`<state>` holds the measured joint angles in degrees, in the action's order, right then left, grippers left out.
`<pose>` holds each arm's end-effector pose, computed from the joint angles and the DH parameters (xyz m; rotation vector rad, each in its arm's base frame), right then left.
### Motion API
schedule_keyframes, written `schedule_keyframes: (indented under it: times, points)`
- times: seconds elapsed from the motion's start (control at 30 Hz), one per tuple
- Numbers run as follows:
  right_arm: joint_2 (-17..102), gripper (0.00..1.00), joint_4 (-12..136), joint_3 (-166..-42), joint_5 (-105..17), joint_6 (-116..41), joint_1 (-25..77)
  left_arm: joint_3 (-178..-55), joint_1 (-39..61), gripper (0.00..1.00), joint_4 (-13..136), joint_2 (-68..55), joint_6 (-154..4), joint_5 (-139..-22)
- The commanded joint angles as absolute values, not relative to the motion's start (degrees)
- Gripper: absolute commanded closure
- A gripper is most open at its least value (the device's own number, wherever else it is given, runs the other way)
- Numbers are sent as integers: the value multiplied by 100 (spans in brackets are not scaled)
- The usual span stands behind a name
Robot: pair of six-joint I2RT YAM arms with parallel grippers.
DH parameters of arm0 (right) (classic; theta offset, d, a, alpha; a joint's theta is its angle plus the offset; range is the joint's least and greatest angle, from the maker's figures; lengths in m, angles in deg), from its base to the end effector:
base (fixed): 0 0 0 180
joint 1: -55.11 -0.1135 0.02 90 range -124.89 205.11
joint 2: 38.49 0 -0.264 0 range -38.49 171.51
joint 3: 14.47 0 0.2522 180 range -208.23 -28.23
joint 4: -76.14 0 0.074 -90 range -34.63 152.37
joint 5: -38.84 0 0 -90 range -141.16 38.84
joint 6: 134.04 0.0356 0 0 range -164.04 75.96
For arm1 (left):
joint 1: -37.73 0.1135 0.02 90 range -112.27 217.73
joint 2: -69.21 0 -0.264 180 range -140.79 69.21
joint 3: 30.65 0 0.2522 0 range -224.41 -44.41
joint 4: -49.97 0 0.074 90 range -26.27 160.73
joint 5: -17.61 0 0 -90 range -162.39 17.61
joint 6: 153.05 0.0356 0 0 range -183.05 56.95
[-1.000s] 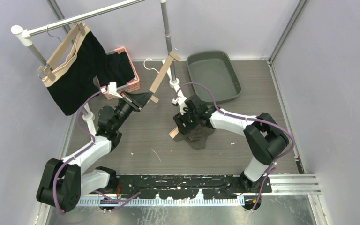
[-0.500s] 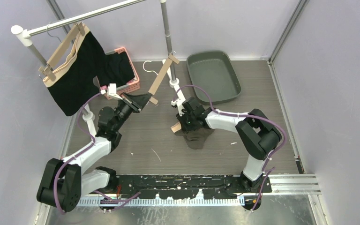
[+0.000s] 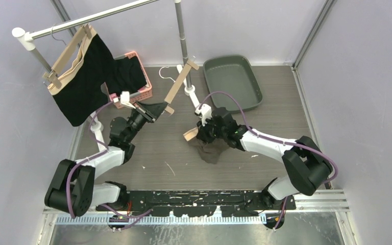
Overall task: Clip the underwear to the hanger
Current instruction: Pick up the underwear from the center of the board.
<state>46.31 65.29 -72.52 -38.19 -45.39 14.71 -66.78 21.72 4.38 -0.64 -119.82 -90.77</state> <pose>0.2289 0.2053 0.1966 -0.9304 2.0821 0.6184 0.2317 -0.0782 0.2435 -0.2369 1.4780 -1.2642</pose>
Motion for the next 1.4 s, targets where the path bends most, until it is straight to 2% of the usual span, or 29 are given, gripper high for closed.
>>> schedule_keyframes:
  times: [0.0, 0.13, 0.6, 1.37]
  points:
    - [4289, 99, 7375, -7455, -2874, -4360, 1677, -6801, 2193, 100, -1161, -462, -12305, -9318]
    - [4244, 99, 7743, -7506, -2109, -4104, 1854, -6890, 2195, 100, -1575, -749, -12443, -9412]
    - [4691, 99, 7850, -8357, -1008, -3987, 2095, -7163, 2177, 100, -1818, -995, -12548, -10127]
    - [4714, 99, 8101, -8670, -638, -3500, 2681, -7236, 2200, 100, -1569, -853, -12381, -9950]
